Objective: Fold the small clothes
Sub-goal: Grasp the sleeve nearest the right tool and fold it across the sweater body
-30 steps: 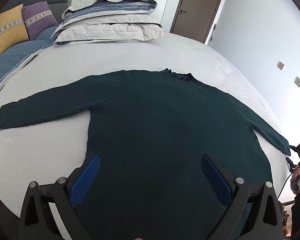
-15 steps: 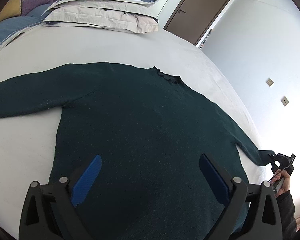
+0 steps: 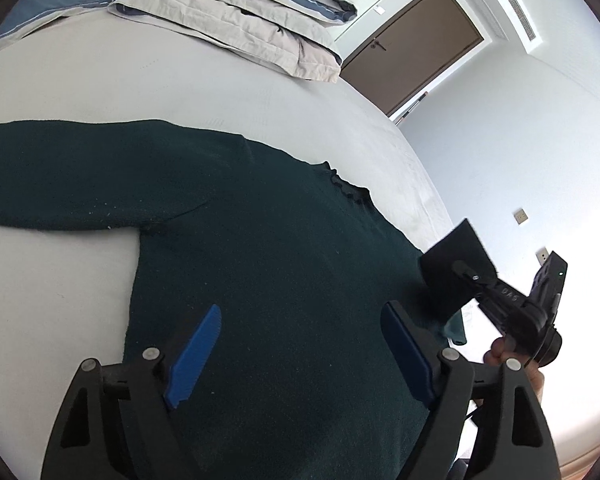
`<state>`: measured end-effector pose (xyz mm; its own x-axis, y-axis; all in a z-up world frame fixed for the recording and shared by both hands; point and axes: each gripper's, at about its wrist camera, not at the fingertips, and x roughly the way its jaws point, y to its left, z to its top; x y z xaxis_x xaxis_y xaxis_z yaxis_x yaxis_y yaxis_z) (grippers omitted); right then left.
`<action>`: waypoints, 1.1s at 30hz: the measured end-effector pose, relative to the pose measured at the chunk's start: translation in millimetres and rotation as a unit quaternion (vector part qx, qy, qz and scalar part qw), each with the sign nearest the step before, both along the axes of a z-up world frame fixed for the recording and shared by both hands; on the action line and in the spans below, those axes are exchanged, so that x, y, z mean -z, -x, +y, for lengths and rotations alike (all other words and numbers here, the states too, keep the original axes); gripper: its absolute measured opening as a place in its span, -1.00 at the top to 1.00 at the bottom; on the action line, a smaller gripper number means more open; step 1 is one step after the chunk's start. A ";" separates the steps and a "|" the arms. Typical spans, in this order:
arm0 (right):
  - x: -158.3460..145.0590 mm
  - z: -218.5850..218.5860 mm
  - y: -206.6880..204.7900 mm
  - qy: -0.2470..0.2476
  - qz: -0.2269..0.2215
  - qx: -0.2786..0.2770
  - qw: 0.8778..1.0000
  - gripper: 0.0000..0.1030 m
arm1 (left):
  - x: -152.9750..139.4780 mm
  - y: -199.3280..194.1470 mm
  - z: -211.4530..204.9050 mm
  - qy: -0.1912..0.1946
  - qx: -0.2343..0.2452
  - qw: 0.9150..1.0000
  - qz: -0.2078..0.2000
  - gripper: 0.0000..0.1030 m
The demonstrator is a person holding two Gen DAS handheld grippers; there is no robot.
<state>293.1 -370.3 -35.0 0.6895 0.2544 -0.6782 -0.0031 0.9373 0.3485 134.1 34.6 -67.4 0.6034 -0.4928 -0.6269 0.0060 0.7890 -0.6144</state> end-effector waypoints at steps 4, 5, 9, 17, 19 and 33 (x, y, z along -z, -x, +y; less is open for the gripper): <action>59.5 114.2 6.6 0.031 0.050 -0.038 0.998 0.84 | 7.1 -14.0 5.9 0.014 0.004 1.000 0.011 -0.62; 72.8 132.8 2.3 0.034 0.062 -0.045 0.996 0.84 | 8.8 -17.9 4.8 0.020 0.005 1.000 0.013 -0.62; 135.6 169.6 68.7 -0.011 0.078 -0.064 0.995 0.55 | 13.4 -36.3 -11.6 0.042 0.027 0.998 0.023 -0.63; 99.7 93.8 132.9 -0.061 0.054 -0.045 0.996 0.06 | 30.8 -81.5 -83.4 0.053 0.083 0.994 0.056 -0.62; 94.6 70.9 151.1 -0.086 0.049 -0.031 0.995 0.06 | 38.2 -93.4 -101.3 0.045 0.093 0.992 0.068 -0.53; 54.7 -66.9 214.7 -0.136 -0.007 0.074 0.988 0.06 | 45.3 -133.9 -129.8 -0.039 0.092 0.993 0.068 0.82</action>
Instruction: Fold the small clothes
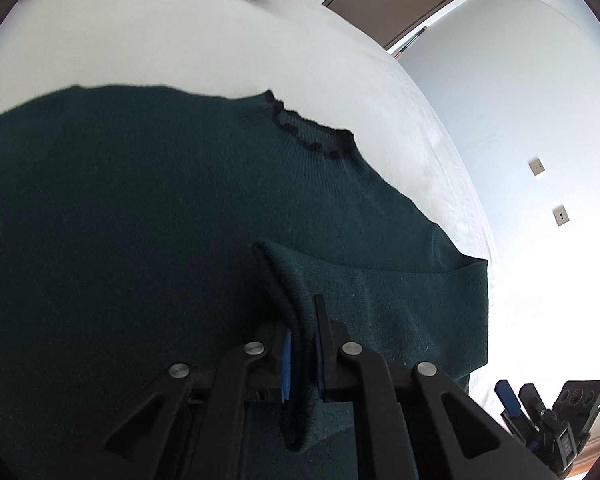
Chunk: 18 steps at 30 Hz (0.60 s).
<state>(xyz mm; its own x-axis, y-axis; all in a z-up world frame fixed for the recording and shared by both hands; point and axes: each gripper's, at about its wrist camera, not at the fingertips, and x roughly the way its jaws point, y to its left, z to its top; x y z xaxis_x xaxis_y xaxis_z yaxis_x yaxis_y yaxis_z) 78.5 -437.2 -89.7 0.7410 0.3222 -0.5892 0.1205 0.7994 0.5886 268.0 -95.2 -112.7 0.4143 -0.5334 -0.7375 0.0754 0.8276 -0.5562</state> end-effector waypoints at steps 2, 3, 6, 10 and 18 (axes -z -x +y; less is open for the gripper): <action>-2.5 -23.3 0.7 0.001 0.001 0.021 1.000 0.06 | -11.4 2.9 7.3 -0.016 -0.005 0.999 -0.029 0.83; -3.5 -34.2 -2.4 0.000 0.000 0.029 1.000 0.06 | -16.2 3.0 11.7 -0.024 -0.011 0.999 -0.043 0.83; -3.9 -65.5 -19.5 0.009 0.014 0.058 0.998 0.06 | -20.5 -0.6 26.5 -0.038 -0.029 0.996 -0.071 0.83; -1.5 -95.8 -57.6 0.013 0.037 0.067 0.997 0.04 | -10.9 -6.2 41.7 -0.046 -0.041 0.995 -0.076 0.83; 22.6 -115.2 -151.0 0.043 0.102 0.051 0.993 0.05 | 11.8 -9.3 43.1 -0.049 -0.037 0.995 -0.076 0.83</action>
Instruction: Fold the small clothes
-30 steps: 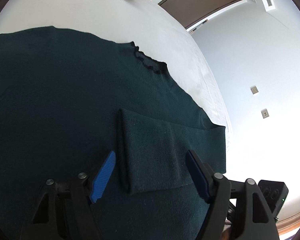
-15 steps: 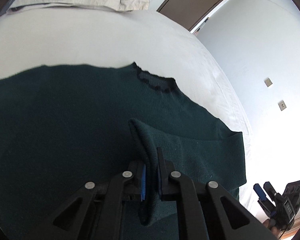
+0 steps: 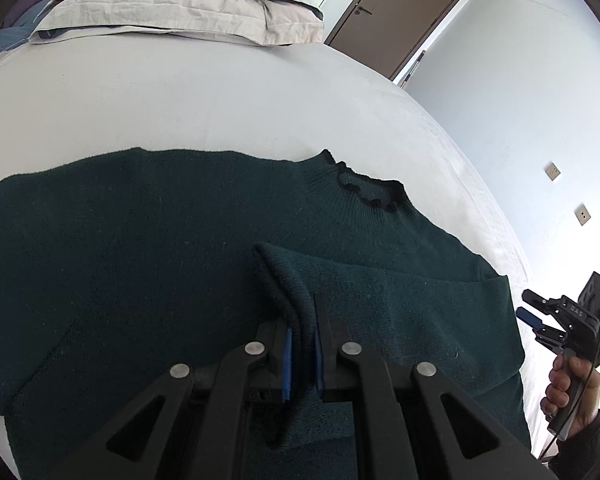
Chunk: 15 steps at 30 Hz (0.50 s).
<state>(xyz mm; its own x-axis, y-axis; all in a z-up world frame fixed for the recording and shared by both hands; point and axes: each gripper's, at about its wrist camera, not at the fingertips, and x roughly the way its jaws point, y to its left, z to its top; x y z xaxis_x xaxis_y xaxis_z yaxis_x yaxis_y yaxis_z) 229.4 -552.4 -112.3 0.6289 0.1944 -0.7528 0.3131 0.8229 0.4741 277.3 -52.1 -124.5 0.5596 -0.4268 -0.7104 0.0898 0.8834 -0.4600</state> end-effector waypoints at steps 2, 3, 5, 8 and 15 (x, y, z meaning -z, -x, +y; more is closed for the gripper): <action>11.0 0.2 -19.9 0.004 0.018 -0.006 1.000 0.07 | 1.1 2.2 -0.6 0.000 0.003 1.000 -0.004 0.82; 15.2 1.3 -28.8 0.011 0.022 -0.010 1.000 0.08 | 1.7 4.9 -1.5 -0.001 0.006 1.000 -0.004 0.82; 20.0 1.4 -42.3 0.042 0.028 -0.011 0.999 0.59 | 4.3 6.4 -1.7 0.000 0.008 1.000 -0.006 0.82; 26.9 -10.0 -53.9 0.039 0.039 -0.010 0.998 0.88 | 5.5 5.4 0.5 0.012 0.005 1.000 -0.005 0.82; 30.8 -8.5 -48.3 0.043 0.030 0.005 0.999 0.94 | 7.0 6.7 -0.7 0.022 0.000 1.000 -0.005 0.82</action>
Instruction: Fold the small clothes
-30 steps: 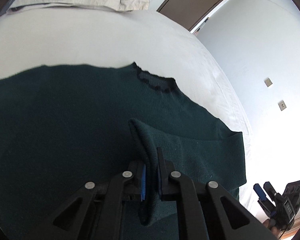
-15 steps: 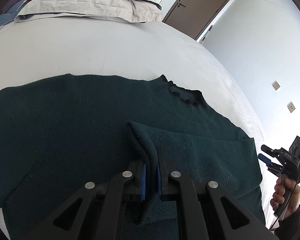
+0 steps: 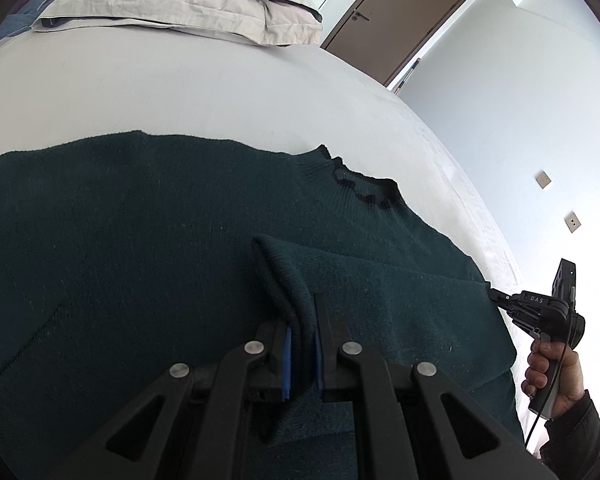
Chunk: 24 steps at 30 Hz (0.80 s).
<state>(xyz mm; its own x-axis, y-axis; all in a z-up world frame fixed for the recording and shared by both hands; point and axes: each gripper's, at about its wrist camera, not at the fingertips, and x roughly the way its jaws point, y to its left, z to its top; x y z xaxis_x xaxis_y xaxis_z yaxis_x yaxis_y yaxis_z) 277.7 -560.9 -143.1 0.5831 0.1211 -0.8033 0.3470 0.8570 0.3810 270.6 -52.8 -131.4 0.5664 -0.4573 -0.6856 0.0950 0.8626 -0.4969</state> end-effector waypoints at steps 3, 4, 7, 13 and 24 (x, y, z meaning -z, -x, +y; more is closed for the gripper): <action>1.8 5.1 6.5 0.009 -0.003 0.002 1.000 0.96 | 3.7 -1.3 1.6 0.002 -0.001 1.000 0.003 0.76; 0.0 6.8 9.0 0.019 -0.004 0.004 1.000 0.97 | 5.5 -2.2 2.8 0.007 -0.002 1.000 0.005 0.76; -7.6 -1.5 22.4 0.045 -0.014 0.027 0.999 1.00 | 9.4 -2.9 6.1 0.018 -0.001 1.000 0.005 0.75; -35.0 17.1 82.7 0.052 -0.034 0.016 0.998 0.53 | 11.7 -1.7 2.6 0.014 -0.001 1.000 0.000 0.75; -7.5 95.1 104.0 0.092 0.024 -0.067 0.993 0.20 | 12.5 -0.6 1.7 0.018 -0.001 1.000 0.000 0.75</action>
